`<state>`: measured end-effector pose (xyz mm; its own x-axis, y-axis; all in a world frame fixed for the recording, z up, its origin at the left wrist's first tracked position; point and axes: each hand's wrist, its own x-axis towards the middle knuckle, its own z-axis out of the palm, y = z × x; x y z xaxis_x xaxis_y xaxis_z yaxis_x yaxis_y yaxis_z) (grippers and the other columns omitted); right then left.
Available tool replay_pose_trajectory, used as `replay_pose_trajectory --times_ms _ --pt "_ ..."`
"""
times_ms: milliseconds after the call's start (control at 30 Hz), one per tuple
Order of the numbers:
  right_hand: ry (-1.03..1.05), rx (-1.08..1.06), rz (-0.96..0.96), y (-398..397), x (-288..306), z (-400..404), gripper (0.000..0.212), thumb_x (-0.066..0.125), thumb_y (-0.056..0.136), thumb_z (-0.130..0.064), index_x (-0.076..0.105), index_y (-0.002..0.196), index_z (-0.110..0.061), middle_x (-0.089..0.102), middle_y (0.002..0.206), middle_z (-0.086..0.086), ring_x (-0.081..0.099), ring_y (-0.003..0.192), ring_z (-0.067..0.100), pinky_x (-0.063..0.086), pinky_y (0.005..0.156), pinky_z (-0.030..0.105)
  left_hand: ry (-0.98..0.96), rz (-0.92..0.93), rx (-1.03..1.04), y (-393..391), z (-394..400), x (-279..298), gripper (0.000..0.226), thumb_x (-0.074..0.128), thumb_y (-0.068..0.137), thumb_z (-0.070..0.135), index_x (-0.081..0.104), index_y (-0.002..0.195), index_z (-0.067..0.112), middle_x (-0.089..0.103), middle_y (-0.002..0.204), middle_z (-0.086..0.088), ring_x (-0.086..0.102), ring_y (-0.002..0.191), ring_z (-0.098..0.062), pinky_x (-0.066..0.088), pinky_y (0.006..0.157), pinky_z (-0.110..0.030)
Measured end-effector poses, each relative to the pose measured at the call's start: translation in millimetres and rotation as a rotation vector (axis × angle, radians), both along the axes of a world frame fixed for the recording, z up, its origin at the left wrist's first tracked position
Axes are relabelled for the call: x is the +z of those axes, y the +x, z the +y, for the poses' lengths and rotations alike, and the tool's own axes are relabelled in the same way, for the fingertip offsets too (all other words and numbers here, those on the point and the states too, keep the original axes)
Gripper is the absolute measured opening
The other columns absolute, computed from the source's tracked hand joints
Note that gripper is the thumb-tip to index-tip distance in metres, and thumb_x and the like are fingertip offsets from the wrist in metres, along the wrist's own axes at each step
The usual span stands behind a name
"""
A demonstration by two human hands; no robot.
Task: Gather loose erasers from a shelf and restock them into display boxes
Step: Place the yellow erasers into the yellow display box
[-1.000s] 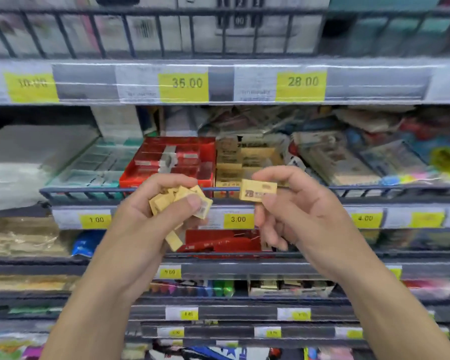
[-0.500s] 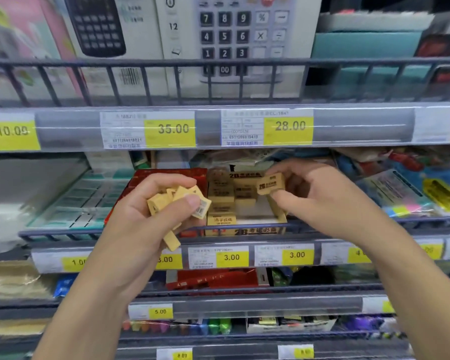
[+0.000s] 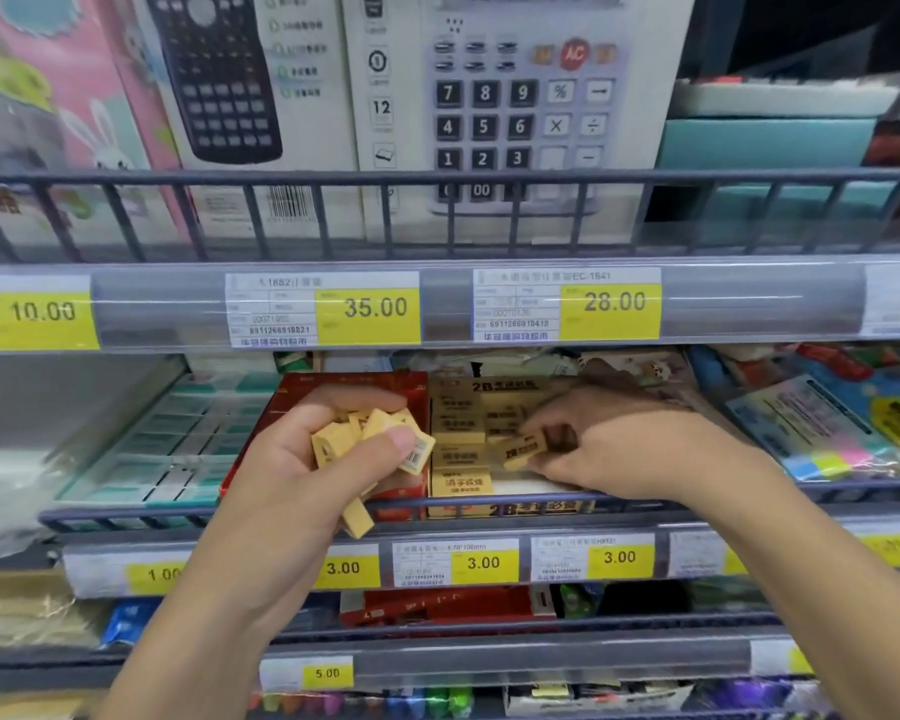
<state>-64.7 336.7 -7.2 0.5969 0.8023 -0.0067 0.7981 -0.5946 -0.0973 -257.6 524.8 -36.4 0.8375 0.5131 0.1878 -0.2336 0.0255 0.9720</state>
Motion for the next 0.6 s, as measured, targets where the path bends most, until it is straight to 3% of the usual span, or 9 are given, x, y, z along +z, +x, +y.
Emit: replay_pose_trajectory --times_ms 100,200,267,467,533,600 --pt "0.003 -0.01 -0.047 1.8 -4.8 7.4 0.028 0.061 0.086 -0.051 0.061 0.111 -0.04 0.063 0.104 -0.012 0.043 0.108 0.014 0.035 0.084 0.031 0.003 0.012 -0.005 -0.5 0.1 -1.7 0.059 0.097 0.05 0.059 0.081 0.099 0.03 0.081 0.103 -0.008 0.079 0.09 -0.024 0.057 0.096 -0.057" --pt "0.003 -0.064 -0.004 1.4 -6.8 13.6 0.023 0.064 0.083 -0.053 0.055 0.101 -0.044 0.062 0.106 -0.011 0.05 0.108 0.019 0.043 0.094 0.036 -0.007 0.003 -0.02 -0.6 0.5 -1.8 0.061 0.097 0.048 0.062 0.08 0.098 0.03 0.081 0.104 -0.007 0.079 0.091 -0.023 0.06 0.094 -0.051" --pt "0.016 -0.07 -0.011 1.1 -7.4 16.9 0.022 0.065 0.083 -0.056 0.055 0.096 -0.042 0.063 0.103 -0.011 0.053 0.105 0.02 0.043 0.098 0.038 -0.012 0.002 -0.024 -1.0 0.8 -1.7 0.06 0.097 0.05 0.062 0.08 0.098 0.031 0.081 0.104 -0.007 0.079 0.091 -0.023 0.057 0.096 -0.055" --pt "0.019 -0.082 0.05 -8.8 7.6 13.9 0.031 0.066 0.082 -0.065 0.061 0.102 -0.043 0.064 0.103 -0.015 0.059 0.097 0.015 0.051 0.09 0.032 -0.03 0.015 -0.053 -3.4 -2.9 -0.5 0.059 0.097 0.056 0.058 0.079 0.105 0.03 0.08 0.106 -0.008 0.079 0.094 -0.026 0.048 0.103 -0.069" --pt "0.12 -0.083 -0.015 -18.6 13.4 6.1 0.035 0.061 0.084 -0.067 0.06 0.11 -0.045 0.064 0.105 -0.02 0.059 0.097 0.01 0.051 0.084 0.03 -0.023 0.017 -0.057 -4.1 -3.4 -1.0 0.06 0.097 0.056 0.057 0.079 0.107 0.03 0.08 0.106 -0.008 0.079 0.091 -0.026 0.053 0.099 -0.065" --pt "0.381 -0.004 0.036 -35.6 14.2 -1.6 0.037 0.059 0.082 -0.069 0.057 0.114 -0.051 0.065 0.102 -0.028 0.061 0.091 0.0 0.05 0.074 0.023 -0.025 0.009 -0.066 -3.9 -4.4 -2.0 0.06 0.097 0.056 0.055 0.079 0.106 0.028 0.08 0.104 -0.009 0.078 0.085 -0.025 0.064 0.085 -0.051"
